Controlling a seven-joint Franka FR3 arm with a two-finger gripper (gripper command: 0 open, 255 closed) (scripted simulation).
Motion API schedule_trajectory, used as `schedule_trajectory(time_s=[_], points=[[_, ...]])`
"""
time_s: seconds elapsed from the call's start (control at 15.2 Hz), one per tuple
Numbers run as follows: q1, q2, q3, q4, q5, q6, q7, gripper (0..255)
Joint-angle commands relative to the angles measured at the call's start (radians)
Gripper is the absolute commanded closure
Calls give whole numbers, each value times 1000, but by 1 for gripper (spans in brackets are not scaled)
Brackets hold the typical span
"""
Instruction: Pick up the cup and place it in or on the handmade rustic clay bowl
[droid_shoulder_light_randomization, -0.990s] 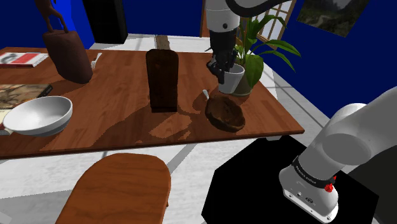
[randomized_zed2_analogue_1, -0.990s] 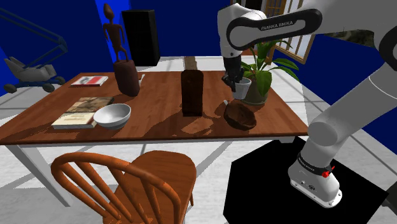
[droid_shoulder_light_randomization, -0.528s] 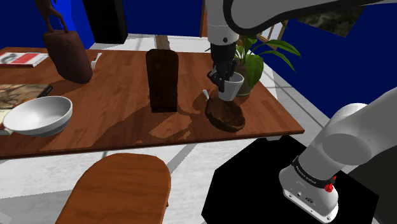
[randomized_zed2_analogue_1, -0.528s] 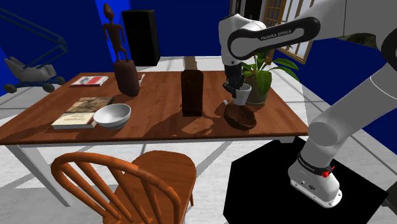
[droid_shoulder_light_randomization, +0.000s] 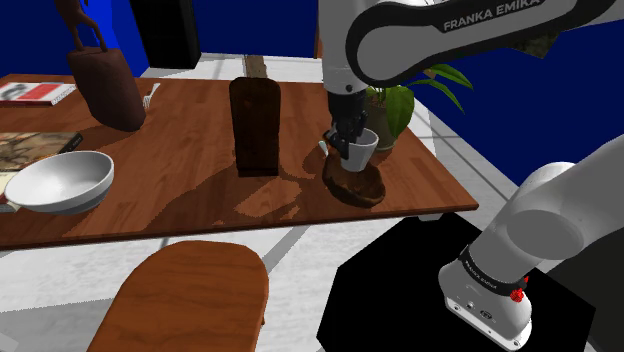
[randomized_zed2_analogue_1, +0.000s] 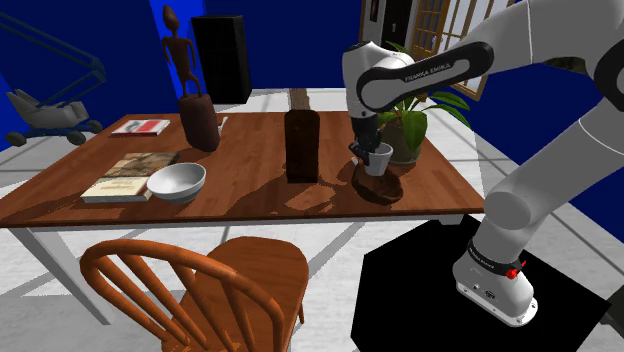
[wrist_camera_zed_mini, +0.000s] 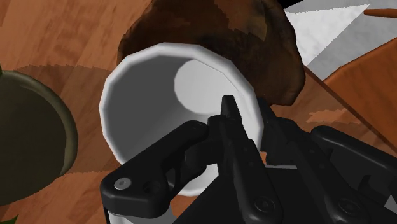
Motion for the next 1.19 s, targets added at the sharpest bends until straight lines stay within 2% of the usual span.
schedule_trajectory(time_s=[0.0, 0.53, 0.59, 0.92, 1.12], points=[[-1, 10, 3, -20, -2, 30, 5, 255], [-1, 10, 3, -20, -2, 30, 5, 255], [-1, 10, 3, -20, -2, 30, 5, 0], [-1, 10, 3, -20, -2, 30, 5, 0], [0, 5, 2, 77, 0, -72, 3, 0]])
